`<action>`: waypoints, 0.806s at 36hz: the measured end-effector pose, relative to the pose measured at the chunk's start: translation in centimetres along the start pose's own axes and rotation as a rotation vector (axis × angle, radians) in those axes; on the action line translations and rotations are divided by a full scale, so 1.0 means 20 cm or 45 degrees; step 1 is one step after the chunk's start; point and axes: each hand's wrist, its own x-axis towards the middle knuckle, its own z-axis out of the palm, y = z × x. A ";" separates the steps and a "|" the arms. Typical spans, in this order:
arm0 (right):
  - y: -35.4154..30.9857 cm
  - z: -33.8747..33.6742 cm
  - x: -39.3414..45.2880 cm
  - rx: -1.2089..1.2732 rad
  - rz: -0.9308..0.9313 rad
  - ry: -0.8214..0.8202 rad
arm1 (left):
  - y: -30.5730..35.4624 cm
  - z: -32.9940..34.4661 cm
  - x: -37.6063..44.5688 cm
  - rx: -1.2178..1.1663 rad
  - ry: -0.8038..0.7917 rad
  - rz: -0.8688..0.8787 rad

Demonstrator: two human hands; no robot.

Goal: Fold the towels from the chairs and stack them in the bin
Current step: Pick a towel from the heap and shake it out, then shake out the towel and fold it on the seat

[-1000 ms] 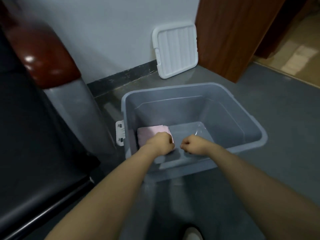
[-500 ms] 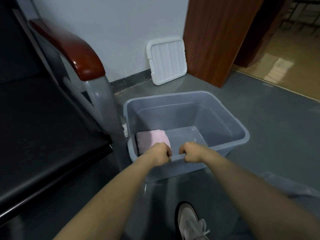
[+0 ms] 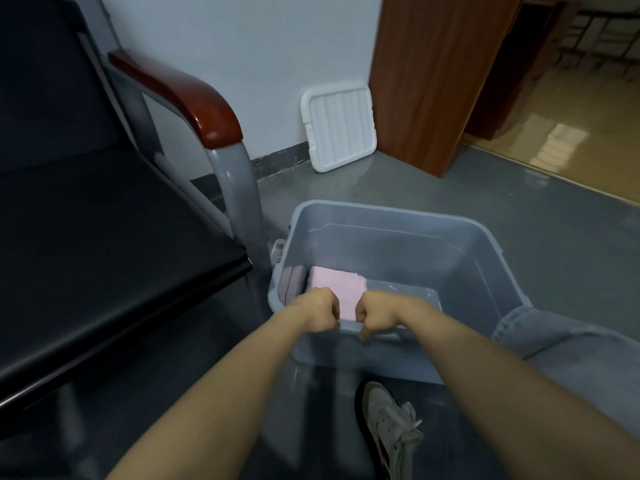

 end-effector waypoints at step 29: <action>-1.55 -0.72 -0.22 0.197 -0.868 0.895 | -0.48 -1.15 -1.25 0.032 1.244 -0.558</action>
